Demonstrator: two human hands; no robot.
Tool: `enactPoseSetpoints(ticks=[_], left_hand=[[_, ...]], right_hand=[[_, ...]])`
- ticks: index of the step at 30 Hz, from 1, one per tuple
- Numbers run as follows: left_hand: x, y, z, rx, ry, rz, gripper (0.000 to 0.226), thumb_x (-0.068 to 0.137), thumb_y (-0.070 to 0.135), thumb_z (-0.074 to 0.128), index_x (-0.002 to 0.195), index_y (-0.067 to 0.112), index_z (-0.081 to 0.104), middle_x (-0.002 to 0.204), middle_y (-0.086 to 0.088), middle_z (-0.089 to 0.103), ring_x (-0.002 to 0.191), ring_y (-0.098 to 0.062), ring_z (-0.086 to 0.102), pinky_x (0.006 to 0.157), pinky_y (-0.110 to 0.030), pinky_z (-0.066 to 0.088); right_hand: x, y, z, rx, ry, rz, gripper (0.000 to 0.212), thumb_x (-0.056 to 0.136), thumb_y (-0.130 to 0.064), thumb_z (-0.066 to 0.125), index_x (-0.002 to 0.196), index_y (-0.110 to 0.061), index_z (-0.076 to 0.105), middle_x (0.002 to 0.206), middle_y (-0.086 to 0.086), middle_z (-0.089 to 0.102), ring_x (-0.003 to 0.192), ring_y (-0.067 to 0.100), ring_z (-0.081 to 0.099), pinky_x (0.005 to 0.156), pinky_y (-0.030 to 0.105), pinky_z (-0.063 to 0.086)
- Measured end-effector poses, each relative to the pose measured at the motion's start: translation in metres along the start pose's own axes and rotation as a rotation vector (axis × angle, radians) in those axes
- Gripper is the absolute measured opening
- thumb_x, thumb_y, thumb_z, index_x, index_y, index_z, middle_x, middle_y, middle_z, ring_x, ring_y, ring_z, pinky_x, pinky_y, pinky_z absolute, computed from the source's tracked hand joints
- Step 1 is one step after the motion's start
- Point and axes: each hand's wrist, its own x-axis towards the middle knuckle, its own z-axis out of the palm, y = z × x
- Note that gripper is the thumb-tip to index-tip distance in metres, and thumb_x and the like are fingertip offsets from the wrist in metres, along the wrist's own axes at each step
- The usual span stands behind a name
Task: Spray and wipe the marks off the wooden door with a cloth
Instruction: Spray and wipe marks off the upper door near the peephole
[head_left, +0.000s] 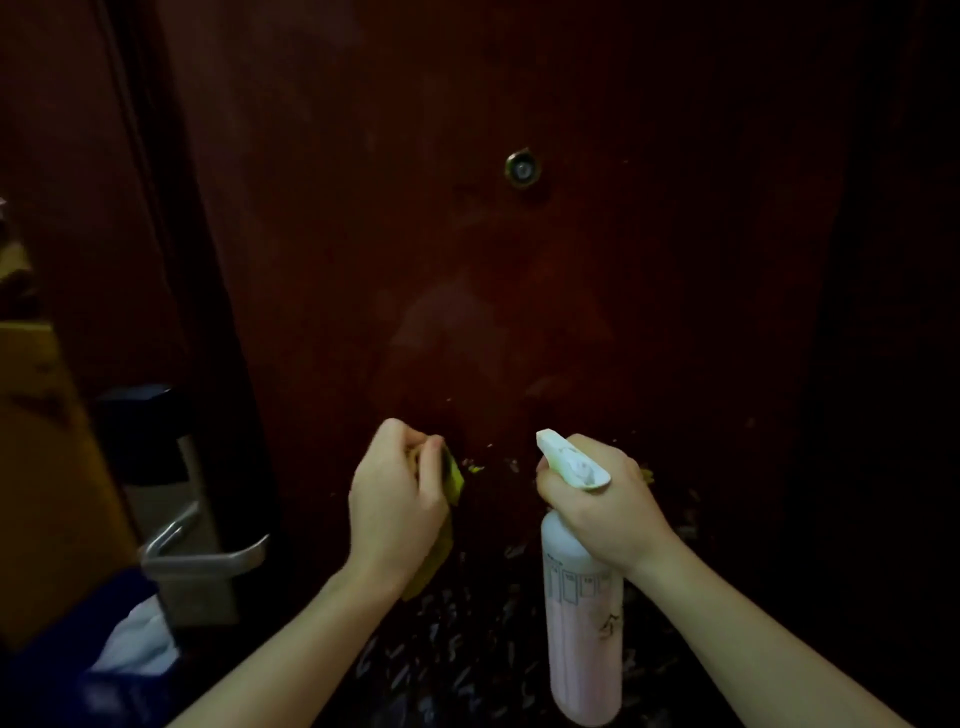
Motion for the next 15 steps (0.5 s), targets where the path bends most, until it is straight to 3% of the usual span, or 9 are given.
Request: enactPoseSetpoints(ticks=[2, 6, 9, 15], left_hand=[[-0.011, -0.017, -0.019, -0.066, 0.051, -0.160, 0.018, 0.095, 0.023, 0.057, 0.078, 0.024, 0.051, 0.070, 0.004, 0.057, 0.062, -0.008, 0.055, 0.054, -0.025, 0.044], [-0.032, -0.045, -0.049, -0.020, 0.070, -0.260, 0.018, 0.096, 0.021, 0.055, 0.079, 0.023, 0.049, 0.072, 0.002, 0.056, 0.065, -0.007, 0.054, 0.058, -0.022, 0.042], [-0.038, -0.060, -0.064, 0.030, 0.090, -0.282, 0.024, 0.097, 0.020, 0.054, 0.076, 0.028, 0.044, 0.072, 0.006, 0.053, 0.066, -0.003, 0.053, 0.056, -0.016, 0.037], [-0.035, -0.074, -0.079, 0.088, 0.089, -0.268, 0.027, 0.098, 0.022, 0.052, 0.076, 0.033, 0.040, 0.073, 0.007, 0.052, 0.065, -0.004, 0.051, 0.055, -0.016, 0.035]], right_hand=[[-0.004, -0.002, 0.017, -0.028, -0.036, -0.026, 0.023, 0.079, -0.019, 0.061, 0.067, -0.001, 0.053, 0.059, 0.010, 0.050, 0.053, 0.012, 0.043, 0.050, 0.028, 0.037], [-0.007, -0.005, 0.048, -0.105, -0.069, -0.048, 0.022, 0.080, -0.022, 0.061, 0.063, -0.012, 0.052, 0.060, 0.004, 0.056, 0.055, 0.021, 0.052, 0.054, 0.040, 0.044], [-0.006, -0.006, 0.067, -0.088, -0.058, -0.053, 0.032, 0.080, -0.023, 0.060, 0.054, -0.024, 0.042, 0.050, -0.010, 0.046, 0.047, 0.008, 0.043, 0.048, 0.032, 0.038], [-0.006, -0.014, 0.094, -0.088, -0.091, -0.053, 0.027, 0.070, -0.032, 0.051, 0.051, -0.025, 0.034, 0.046, -0.012, 0.039, 0.044, 0.006, 0.037, 0.047, 0.026, 0.033]])
